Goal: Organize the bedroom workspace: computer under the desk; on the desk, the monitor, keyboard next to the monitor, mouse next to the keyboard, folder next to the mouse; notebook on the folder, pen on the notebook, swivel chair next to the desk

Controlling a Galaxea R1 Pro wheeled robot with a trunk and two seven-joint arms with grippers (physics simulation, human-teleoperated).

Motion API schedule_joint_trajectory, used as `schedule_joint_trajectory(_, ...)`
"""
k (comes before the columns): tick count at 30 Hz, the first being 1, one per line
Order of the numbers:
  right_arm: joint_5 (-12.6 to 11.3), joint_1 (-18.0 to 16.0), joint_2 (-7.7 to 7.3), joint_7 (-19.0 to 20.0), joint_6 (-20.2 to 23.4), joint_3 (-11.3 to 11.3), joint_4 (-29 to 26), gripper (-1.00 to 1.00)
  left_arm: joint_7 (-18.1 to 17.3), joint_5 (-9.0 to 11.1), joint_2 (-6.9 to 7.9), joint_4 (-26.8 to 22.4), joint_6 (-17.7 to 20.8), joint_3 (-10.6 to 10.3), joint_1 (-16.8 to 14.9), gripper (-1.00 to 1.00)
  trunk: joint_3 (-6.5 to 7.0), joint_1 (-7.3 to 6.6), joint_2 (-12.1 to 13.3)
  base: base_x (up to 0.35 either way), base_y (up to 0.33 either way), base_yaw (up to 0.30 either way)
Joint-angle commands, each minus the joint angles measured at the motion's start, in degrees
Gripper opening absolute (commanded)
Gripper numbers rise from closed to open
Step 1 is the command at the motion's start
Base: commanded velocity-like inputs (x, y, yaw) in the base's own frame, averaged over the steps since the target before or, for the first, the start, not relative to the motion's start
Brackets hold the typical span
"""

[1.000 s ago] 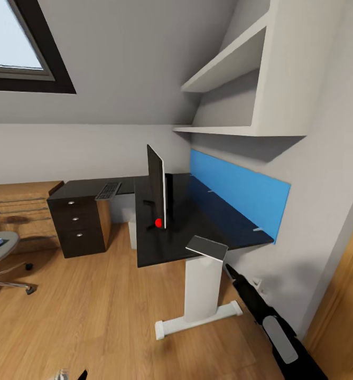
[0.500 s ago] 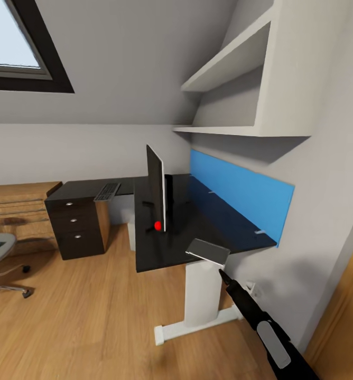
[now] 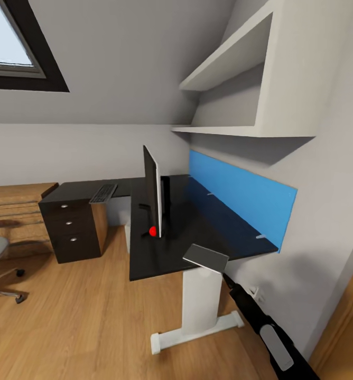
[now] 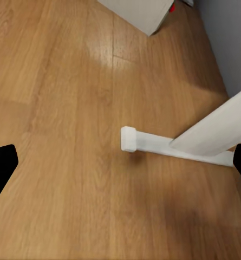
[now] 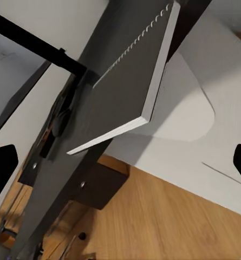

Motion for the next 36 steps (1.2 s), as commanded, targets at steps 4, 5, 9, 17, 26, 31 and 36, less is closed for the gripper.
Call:
schedule_joint_trajectory(4,-0.6,0.0,0.02,0.2,0.6,-1.1,0.8,1.00,-0.3,0.5,0.02,0.0,0.2,0.1,0.0,1.00,-0.05,0.00,0.0,0.036,-0.013,0.000)
schedule_joint_trajectory(5,-0.6,0.0,0.01,0.2,0.6,-1.2,0.9,1.00,-0.2,0.5,0.02,0.0,0.2,0.1,0.0,1.00,-0.05,0.00,0.0,0.159,-0.006,0.000)
schedule_joint_trajectory(9,-0.6,0.0,0.03,0.2,0.6,-1.3,1.0,1.00,-0.2,0.5,0.02,0.0,0.2,0.1,0.0,1.00,-0.05,0.00,0.0,0.228,-0.003,0.000)
schedule_joint_trajectory(17,-0.6,0.0,0.08,0.2,0.7,-1.2,1.0,1.00,-0.3,0.4,0.08,-0.4,0.3,0.2,0.0,1.00,-0.05,0.00,0.0,0.085,-0.001,0.000)
schedule_joint_trajectory(26,-0.6,0.0,0.20,0.2,0.7,-1.1,1.0,1.00,-0.3,0.4,0.03,-0.8,0.5,0.2,0.0,1.00,-1.12,1.32,-2.4,0.005,0.000,0.000)
schedule_joint_trajectory(31,-0.6,0.0,0.21,0.2,0.7,-1.1,1.0,1.00,-0.3,0.4,0.02,-0.8,0.5,0.2,0.0,1.00,-2.02,2.42,-4.4,0.000,0.000,0.000)
schedule_joint_trajectory(36,-0.6,0.0,0.20,0.2,0.7,-1.1,1.0,1.00,-0.3,0.4,0.02,-0.8,0.5,0.2,0.0,1.00,-2.92,3.52,-6.4,0.000,0.000,0.000)
